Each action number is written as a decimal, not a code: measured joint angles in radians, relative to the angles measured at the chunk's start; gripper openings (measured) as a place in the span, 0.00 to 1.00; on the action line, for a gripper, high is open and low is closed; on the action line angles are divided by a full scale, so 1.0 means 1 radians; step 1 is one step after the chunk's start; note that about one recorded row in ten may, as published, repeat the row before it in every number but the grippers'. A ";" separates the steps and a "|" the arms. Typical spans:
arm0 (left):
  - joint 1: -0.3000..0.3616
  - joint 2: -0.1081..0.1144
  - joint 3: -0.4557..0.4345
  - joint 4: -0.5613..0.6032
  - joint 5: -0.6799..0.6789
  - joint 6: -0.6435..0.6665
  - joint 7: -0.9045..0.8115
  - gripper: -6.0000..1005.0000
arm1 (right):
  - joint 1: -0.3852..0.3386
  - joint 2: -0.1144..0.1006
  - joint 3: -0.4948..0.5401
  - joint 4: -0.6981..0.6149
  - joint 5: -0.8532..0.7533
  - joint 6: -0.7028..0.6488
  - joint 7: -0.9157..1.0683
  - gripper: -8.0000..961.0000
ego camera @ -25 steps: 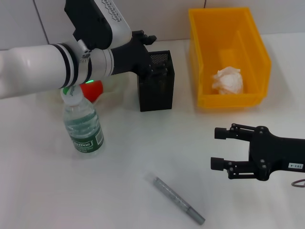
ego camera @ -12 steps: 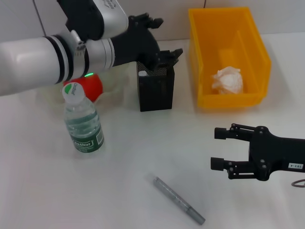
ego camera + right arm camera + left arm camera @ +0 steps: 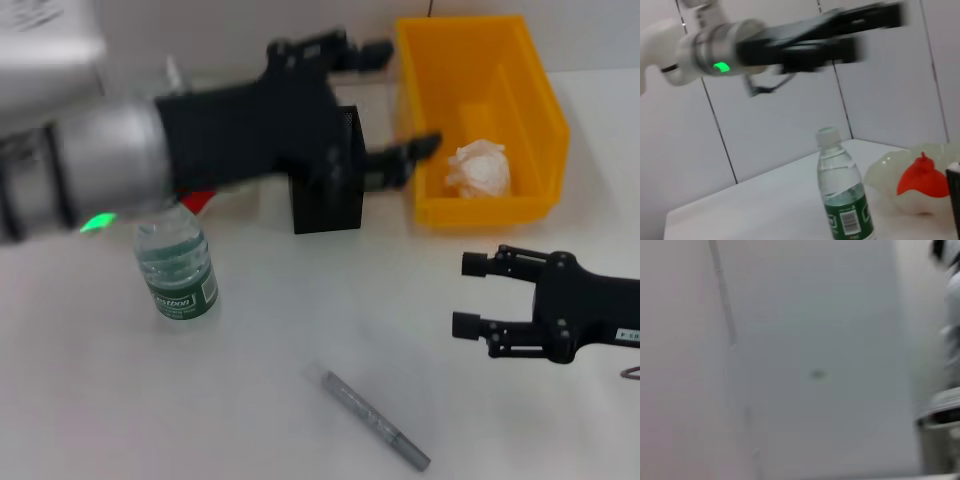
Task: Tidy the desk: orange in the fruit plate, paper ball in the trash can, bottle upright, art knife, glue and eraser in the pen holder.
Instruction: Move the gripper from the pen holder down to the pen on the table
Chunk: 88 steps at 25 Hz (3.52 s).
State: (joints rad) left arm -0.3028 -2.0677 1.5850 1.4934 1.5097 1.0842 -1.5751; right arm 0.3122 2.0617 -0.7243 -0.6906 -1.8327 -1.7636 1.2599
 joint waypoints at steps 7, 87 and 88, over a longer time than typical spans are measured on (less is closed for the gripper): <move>0.161 0.000 -0.177 -0.151 -0.202 0.443 0.208 0.81 | 0.001 -0.004 0.019 -0.073 0.001 -0.008 0.098 0.86; 0.140 0.047 -0.438 -0.951 -0.005 0.522 0.753 0.81 | 0.659 0.031 -1.087 -0.332 -0.530 0.192 1.697 0.82; 0.139 0.047 -0.438 -0.953 -0.005 0.522 0.755 0.81 | 0.660 0.031 -1.089 -0.328 -0.532 0.195 1.697 0.82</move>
State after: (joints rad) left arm -0.1636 -2.0204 1.1474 0.5402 1.5049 1.6061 -0.8205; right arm 0.9721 2.0923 -1.8138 -1.0187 -2.3643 -1.5685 2.9565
